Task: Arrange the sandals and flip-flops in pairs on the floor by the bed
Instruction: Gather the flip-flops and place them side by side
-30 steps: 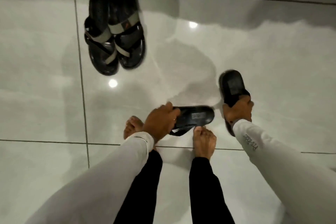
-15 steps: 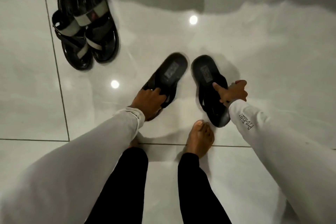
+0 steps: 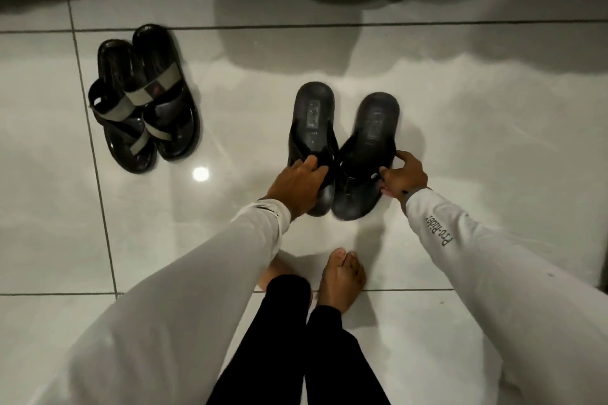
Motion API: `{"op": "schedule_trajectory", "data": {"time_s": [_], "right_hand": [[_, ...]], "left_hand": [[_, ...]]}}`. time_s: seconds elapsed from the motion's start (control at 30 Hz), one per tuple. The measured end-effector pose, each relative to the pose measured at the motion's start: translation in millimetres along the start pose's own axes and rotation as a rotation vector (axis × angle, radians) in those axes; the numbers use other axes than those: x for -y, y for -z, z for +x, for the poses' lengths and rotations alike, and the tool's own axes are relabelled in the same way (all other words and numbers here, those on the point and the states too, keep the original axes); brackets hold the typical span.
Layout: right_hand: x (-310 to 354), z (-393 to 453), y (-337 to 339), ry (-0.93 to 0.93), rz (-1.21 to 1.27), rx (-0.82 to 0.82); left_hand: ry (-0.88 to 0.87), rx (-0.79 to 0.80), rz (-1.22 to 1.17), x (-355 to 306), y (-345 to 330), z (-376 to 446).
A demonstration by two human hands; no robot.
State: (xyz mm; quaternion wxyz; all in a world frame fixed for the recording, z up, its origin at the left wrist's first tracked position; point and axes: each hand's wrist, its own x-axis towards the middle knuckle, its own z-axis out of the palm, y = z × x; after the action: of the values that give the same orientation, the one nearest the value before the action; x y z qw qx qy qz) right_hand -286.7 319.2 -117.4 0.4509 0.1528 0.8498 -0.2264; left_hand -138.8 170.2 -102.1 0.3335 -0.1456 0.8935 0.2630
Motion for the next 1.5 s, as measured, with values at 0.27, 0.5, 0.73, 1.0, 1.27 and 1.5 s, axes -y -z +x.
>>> {"op": "schedule_trajectory", "data": {"time_s": [0.27,0.5,0.73,1.0,1.27,1.5], "right_hand": [[-1.9,-39.4,33.5,0.329,-0.695,0.074],[-17.1,-1.4,6.8,0.442,-1.061,0.129],[-8.6,38.4,48.4,0.488,-1.078,0.085],[7.1,80.8,105.7,0.475,-1.022,0.047],[18.5,113.5,162.0,0.387,-0.97,0.019],[23.9,97.7,187.0,0.348,-0.956,0.018]], "left_hand": [[0.392,-0.048,-0.309,-5.1,15.5,-0.7],[0.528,0.151,-0.478,-7.8,-2.0,38.1],[0.617,0.048,-0.529,-49.8,0.7,75.4],[0.578,0.057,-0.488,-99.5,25.5,124.4],[0.528,0.056,-0.415,-139.9,43.2,173.2],[0.408,0.076,-0.374,-165.4,47.7,147.5]]}}
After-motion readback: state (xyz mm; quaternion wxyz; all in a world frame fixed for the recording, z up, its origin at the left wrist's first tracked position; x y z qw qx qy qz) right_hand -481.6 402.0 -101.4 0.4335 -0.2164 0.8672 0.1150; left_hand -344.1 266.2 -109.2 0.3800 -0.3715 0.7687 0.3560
